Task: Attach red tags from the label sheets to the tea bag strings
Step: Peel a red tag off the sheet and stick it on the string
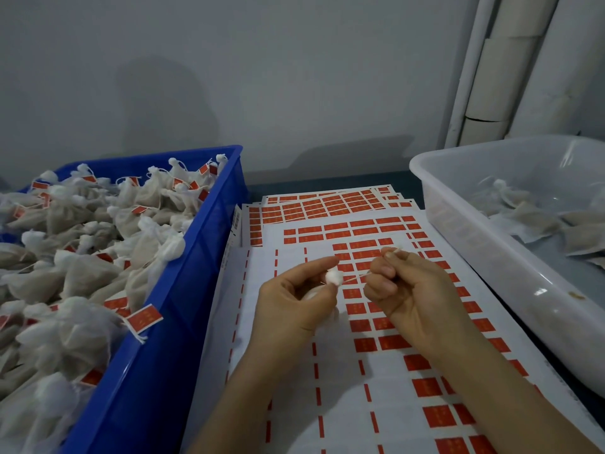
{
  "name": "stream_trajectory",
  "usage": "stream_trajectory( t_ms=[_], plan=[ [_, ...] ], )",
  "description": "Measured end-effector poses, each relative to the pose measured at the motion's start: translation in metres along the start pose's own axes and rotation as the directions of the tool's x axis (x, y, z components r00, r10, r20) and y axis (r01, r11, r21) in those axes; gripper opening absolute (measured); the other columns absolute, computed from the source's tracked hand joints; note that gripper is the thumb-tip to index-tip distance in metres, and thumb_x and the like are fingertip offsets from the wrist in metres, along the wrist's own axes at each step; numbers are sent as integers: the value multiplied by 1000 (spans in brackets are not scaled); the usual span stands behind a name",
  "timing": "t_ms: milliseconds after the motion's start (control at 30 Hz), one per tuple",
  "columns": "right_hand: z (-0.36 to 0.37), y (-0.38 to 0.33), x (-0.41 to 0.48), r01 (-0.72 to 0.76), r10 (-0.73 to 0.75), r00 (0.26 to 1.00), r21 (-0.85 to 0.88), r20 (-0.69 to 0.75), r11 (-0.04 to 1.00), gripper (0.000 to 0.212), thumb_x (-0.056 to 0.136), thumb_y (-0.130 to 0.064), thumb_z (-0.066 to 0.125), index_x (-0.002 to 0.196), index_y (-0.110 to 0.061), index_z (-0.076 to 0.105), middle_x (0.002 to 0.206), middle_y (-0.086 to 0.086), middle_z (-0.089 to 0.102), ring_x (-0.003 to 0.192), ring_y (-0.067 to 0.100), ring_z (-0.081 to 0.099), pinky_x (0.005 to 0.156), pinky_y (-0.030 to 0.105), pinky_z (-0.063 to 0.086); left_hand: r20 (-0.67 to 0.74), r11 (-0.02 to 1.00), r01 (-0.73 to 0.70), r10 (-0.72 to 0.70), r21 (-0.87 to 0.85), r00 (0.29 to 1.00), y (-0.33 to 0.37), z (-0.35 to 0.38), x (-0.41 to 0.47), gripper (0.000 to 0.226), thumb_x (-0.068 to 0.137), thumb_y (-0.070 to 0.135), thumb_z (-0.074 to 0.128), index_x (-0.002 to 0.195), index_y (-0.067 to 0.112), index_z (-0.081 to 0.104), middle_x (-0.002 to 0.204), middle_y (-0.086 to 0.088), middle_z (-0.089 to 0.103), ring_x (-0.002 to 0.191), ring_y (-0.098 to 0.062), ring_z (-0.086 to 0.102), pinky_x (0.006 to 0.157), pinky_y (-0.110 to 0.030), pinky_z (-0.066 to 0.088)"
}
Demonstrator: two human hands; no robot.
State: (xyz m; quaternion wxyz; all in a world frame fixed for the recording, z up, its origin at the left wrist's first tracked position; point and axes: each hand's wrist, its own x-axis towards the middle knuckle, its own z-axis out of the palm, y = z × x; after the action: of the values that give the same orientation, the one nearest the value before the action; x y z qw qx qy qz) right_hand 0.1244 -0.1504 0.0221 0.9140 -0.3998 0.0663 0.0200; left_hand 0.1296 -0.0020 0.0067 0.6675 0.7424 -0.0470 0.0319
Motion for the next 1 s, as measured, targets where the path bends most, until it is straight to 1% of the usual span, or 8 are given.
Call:
stream_trajectory(
  t_ms=[133, 233, 333, 467, 633, 800, 900, 1000],
  plan=[
    [-2, -1, 1, 17, -17, 1000, -23, -15, 1000, 27, 97, -8, 39, 73, -9, 50, 55, 5, 46, 41, 10, 41, 42, 17, 41, -2, 1000, -17, 17, 5, 1000, -1, 0, 1, 28, 82, 20, 70, 87, 47, 67, 85, 36, 64, 87, 20, 55, 51, -3, 44],
    [-1, -1, 0, 18, -18, 1000, -35, -3, 999, 23, 97, -9, 39, 77, -9, 49, 55, 5, 46, 42, 10, 41, 43, 17, 42, 121, 1000, -8, 5, 18, 993, -1, -2, -1, 32, 85, 20, 67, 95, 50, 65, 95, 34, 65, 89, 12, 59, 57, -7, 49],
    [-2, -2, 0, 9, -9, 1000, 6, 0, 1000, 21, 97, -9, 40, 78, -9, 50, 55, 5, 46, 42, 10, 40, 43, 17, 41, 215, 997, -37, 23, 63, 976, -1, 0, -4, 26, 82, 23, 70, 92, 48, 67, 92, 39, 63, 91, 16, 57, 58, -2, 45],
    [1, -1, -2, 19, -19, 1000, -36, 19, 999, 27, 97, -9, 40, 72, -10, 51, 55, 5, 46, 42, 10, 40, 44, 17, 41, 114, 990, -84, 71, 110, 991, 0, 3, -3, 13, 78, 25, 74, 78, 38, 69, 80, 30, 67, 82, 9, 61, 55, -2, 44],
    [2, -1, -4, 36, -36, 999, -73, 5, 997, 28, 97, -9, 39, 71, -10, 50, 54, 5, 46, 42, 10, 40, 43, 16, 41, 23, 978, -128, 126, 162, 992, -2, 1, -3, 17, 77, 25, 75, 70, 38, 67, 75, 35, 65, 83, 14, 59, 58, 3, 42],
    [-2, -4, -2, 26, -27, 1000, -46, -8, 999, 31, 97, -8, 38, 69, -9, 50, 54, 5, 45, 40, 9, 40, 42, 16, 40, 20, 983, -80, 78, 164, 997, -1, 1, -2, 18, 78, 24, 74, 68, 37, 67, 72, 37, 63, 81, 18, 57, 53, 1, 43],
    [-1, -2, -2, 39, -40, 999, -102, -6, 994, 32, 97, -9, 38, 68, -10, 51, 54, 5, 46, 41, 9, 41, 43, 17, 41, 19, 986, -63, 61, 153, 998, -1, 1, -3, 16, 79, 22, 74, 69, 34, 68, 71, 35, 64, 78, 16, 58, 49, -1, 42],
    [-1, 0, -2, 38, -39, 999, -111, -5, 993, 30, 97, -9, 38, 70, -9, 52, 55, 5, 47, 42, 10, 42, 45, 17, 42, 24, 987, -51, 48, 153, 999, -2, 1, -2, 13, 79, 23, 73, 71, 32, 67, 71, 30, 65, 76, 10, 61, 50, -3, 44]
  ],
)
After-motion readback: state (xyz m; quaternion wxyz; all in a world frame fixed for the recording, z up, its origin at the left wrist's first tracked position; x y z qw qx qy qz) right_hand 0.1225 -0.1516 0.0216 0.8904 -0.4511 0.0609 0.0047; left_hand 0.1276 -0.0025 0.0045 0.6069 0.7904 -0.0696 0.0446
